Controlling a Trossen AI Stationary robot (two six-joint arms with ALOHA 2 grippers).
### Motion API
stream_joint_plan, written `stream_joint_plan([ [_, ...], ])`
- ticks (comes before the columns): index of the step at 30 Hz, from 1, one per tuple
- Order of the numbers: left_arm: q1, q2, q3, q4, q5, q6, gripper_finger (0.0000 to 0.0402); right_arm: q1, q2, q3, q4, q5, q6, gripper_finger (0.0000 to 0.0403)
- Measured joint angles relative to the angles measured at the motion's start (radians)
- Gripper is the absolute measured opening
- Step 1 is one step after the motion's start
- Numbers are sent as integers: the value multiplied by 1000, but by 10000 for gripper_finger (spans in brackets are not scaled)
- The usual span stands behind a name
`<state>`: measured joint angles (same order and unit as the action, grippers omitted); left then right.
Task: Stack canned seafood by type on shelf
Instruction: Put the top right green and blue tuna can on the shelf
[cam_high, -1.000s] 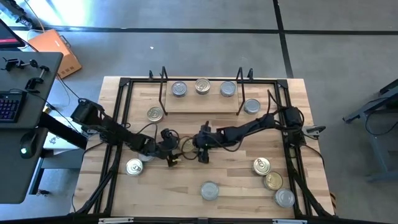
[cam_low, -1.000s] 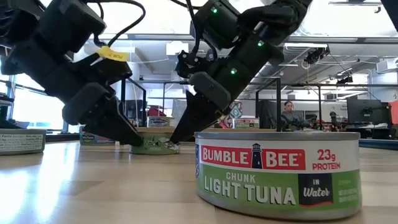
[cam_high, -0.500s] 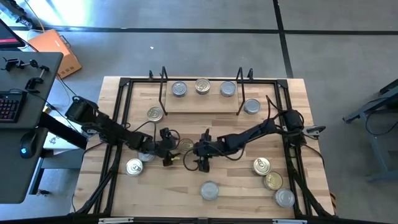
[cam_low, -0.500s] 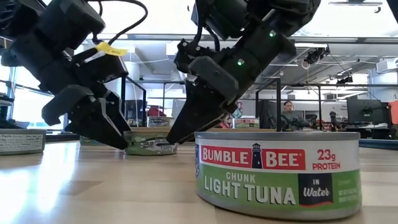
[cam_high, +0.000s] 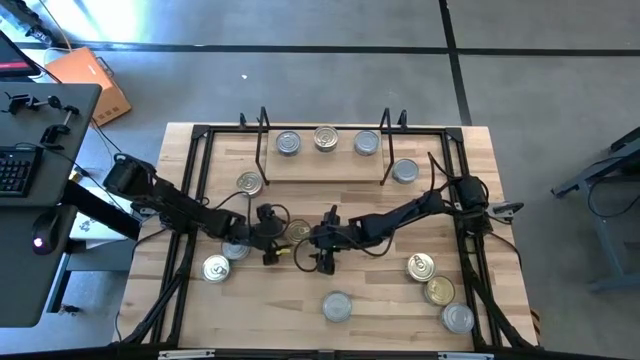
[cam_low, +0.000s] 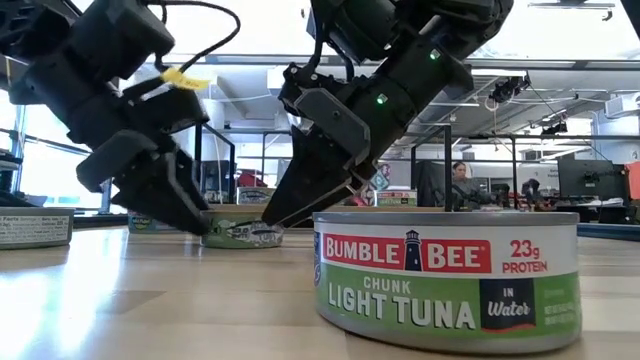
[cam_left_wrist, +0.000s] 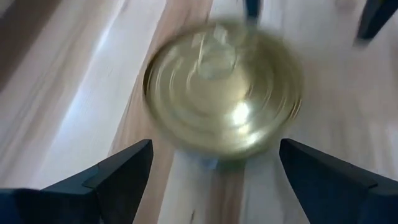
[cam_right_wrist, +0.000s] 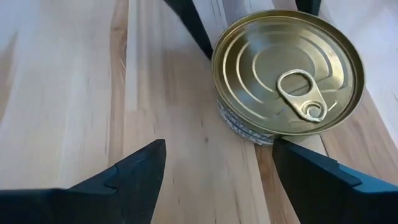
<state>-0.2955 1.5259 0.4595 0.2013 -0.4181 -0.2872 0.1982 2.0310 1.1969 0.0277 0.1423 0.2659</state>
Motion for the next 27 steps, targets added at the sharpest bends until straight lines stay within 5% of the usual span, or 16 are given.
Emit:
stream_joint_plan([
  [7,0,-75,-1,-184,10,-48,345,0,0,0,-4,9,3,288],
  [18,5,32,-1,161,-58,-4,345,-1,0,0,-17,26,4,288],
  [27,28,153,-1,374,-17,68,345,1,46,0,27,-2,3,288],
])
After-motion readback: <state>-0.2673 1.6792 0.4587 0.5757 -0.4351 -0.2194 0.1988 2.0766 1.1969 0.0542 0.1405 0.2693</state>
